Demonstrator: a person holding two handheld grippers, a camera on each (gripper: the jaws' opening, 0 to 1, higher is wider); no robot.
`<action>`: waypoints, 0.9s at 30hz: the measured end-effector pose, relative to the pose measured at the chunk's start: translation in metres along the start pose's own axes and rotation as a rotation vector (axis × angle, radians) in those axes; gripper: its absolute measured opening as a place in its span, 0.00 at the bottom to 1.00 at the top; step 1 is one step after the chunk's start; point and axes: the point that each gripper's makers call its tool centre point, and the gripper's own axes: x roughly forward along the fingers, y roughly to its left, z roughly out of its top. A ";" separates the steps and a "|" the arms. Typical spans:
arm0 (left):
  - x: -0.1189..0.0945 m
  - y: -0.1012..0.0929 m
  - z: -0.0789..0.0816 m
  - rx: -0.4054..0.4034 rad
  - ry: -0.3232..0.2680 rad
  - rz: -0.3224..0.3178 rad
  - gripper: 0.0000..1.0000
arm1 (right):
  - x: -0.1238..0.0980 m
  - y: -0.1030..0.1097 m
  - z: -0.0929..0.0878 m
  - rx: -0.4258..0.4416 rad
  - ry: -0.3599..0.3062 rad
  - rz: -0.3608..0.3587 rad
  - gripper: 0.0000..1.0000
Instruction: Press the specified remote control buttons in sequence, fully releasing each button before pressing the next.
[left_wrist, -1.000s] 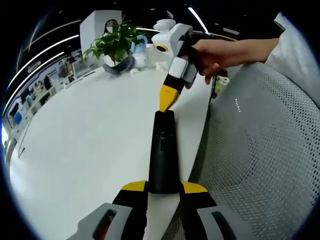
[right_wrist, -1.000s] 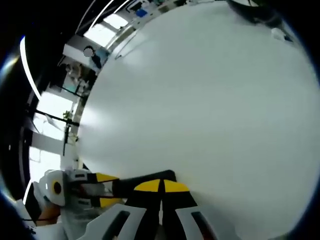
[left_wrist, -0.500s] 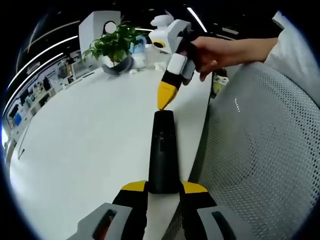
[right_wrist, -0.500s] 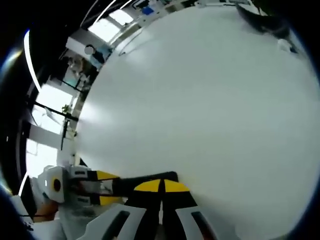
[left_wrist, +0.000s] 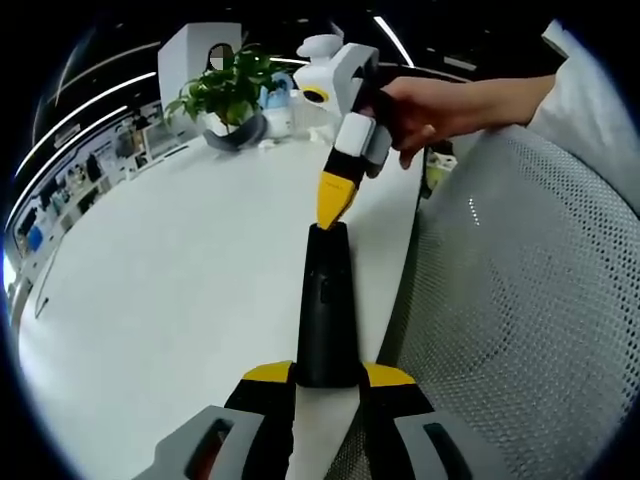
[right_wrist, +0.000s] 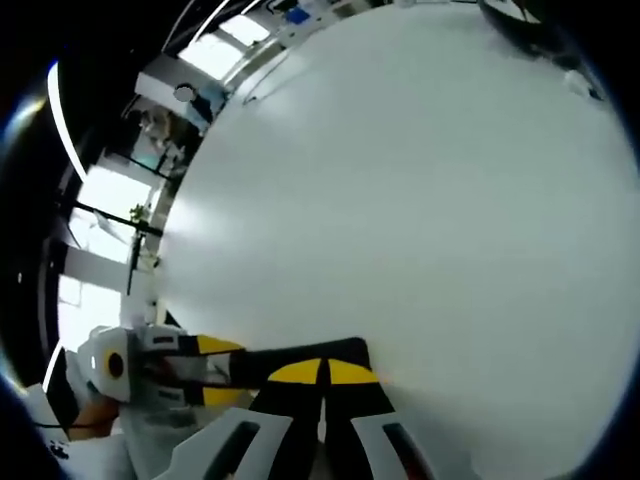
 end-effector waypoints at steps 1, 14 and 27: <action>0.000 0.000 0.000 -0.002 -0.001 0.000 0.24 | 0.000 -0.001 -0.001 0.000 0.005 0.000 0.00; 0.002 0.000 0.002 -0.008 -0.009 0.006 0.24 | 0.001 -0.001 -0.001 -0.034 -0.013 -0.012 0.00; 0.002 -0.001 0.002 0.004 -0.011 0.002 0.24 | 0.002 0.005 -0.003 -0.079 0.008 -0.010 0.00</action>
